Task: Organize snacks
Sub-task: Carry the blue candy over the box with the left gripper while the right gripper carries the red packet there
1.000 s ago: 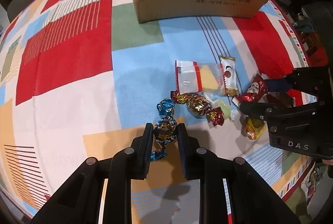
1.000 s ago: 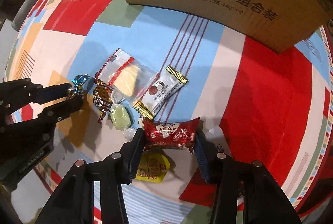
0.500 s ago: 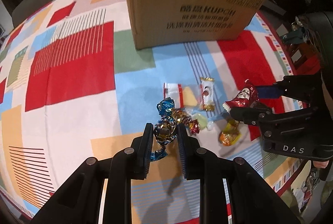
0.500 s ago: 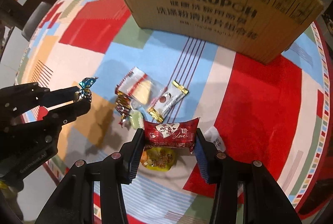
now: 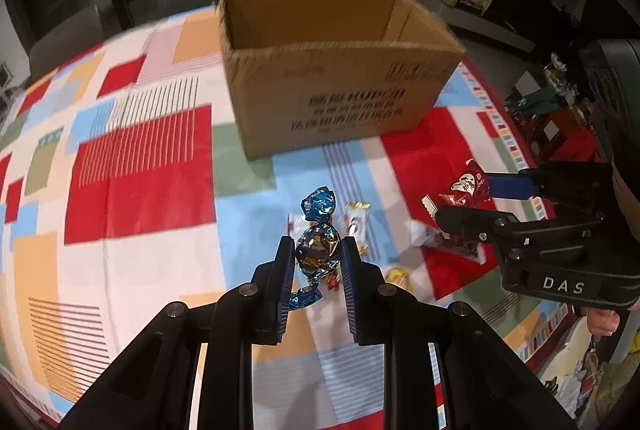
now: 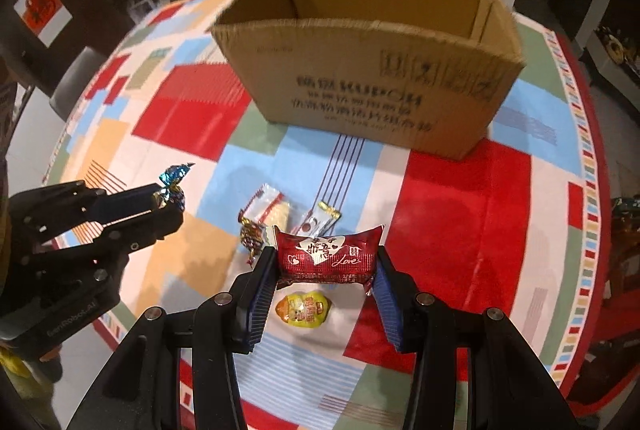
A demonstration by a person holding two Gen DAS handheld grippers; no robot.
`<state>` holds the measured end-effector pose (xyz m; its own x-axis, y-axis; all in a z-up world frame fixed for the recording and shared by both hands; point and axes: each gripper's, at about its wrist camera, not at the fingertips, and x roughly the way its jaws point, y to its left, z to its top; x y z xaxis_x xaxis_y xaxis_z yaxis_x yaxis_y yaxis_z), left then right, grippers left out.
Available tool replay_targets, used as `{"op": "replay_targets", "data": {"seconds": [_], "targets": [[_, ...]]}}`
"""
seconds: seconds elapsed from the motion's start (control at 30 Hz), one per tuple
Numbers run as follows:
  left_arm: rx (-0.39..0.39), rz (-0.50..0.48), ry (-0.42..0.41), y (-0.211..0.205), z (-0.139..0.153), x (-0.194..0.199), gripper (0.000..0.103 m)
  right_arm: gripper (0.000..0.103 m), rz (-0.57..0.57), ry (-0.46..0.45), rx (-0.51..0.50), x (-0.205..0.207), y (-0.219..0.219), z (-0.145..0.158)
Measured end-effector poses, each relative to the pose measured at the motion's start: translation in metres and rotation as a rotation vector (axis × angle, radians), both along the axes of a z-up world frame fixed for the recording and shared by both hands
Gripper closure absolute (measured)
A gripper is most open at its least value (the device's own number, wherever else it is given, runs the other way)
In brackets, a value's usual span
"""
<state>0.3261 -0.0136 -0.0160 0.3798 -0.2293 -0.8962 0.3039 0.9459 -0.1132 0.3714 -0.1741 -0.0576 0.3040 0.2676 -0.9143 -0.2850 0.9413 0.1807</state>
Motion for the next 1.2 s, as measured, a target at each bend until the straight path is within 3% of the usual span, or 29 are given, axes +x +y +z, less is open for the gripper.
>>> {"op": "replay_targets", "data": {"seconds": [0.63,0.9,1.2], "targets": [[-0.048,-0.004,-0.142,-0.015,0.08,0.038,0.08,0.055,-0.048,-0.188,0.059,0.033,-0.011,0.077],[-0.051,0.0,-0.163,-0.017,0.091,0.068,0.08,0.055,-0.041,-0.206,0.071,0.056,-0.01,0.086],[-0.057,0.002,-0.155,-0.017,0.076,0.109,0.08,0.055,-0.062,-0.251,0.053,0.089,-0.011,0.078]]}}
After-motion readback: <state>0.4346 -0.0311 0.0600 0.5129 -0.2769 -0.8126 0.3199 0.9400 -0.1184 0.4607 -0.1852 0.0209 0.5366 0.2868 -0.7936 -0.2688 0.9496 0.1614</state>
